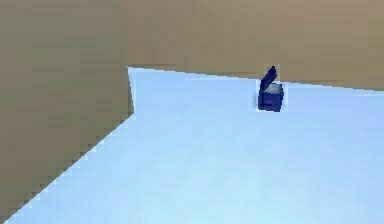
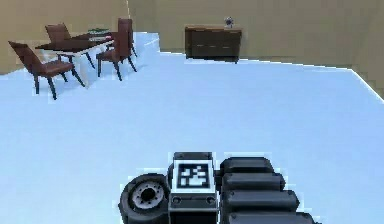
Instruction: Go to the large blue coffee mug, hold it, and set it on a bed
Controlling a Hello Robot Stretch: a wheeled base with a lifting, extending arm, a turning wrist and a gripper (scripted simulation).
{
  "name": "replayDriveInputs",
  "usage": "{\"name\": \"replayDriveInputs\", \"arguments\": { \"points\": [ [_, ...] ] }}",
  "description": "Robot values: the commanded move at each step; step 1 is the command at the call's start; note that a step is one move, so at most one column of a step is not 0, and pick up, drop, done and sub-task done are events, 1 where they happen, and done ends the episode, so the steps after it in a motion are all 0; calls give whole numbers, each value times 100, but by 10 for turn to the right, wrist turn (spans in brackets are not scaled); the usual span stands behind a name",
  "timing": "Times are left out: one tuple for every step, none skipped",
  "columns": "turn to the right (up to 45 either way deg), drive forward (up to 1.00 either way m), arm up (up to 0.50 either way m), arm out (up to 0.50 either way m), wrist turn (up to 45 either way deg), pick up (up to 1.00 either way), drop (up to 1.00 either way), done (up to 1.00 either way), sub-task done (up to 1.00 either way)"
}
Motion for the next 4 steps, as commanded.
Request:
{"name": "replayDriveInputs", "arguments": {
  "points": [
    [150,0,0,0,0,0,0,0,0],
    [0,15,0,0,0,0,0,0,0],
    [-450,0,0,0,0,0,0,0,0],
    [-390,0,0,0,0,0,0,0,0]
  ]
}}
